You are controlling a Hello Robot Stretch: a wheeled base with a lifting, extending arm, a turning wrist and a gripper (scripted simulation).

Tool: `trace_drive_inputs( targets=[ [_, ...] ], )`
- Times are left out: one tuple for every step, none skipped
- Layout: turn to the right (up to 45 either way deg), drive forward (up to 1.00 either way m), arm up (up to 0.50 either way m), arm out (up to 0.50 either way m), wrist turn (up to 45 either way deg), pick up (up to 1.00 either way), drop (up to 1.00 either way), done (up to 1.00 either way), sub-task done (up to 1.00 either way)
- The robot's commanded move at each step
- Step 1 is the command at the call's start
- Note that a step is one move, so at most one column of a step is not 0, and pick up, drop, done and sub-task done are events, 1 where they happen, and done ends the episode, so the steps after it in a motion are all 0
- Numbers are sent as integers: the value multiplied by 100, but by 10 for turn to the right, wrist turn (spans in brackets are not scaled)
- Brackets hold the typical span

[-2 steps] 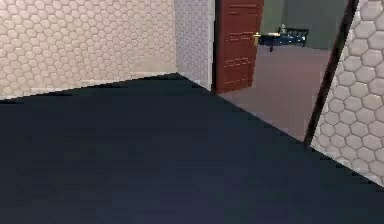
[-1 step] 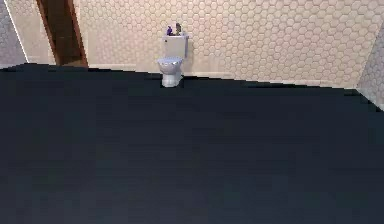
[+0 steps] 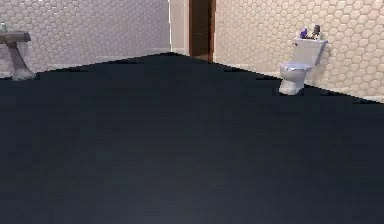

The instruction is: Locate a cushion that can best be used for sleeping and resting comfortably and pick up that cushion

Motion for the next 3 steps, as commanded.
trace_drive_inputs(
  targets=[
    [0,100,0,0,0,0,0,0,0],
    [0,100,0,0,0,0,0,0,0],
    [0,100,0,0,0,0,0,0,0]
  ],
)
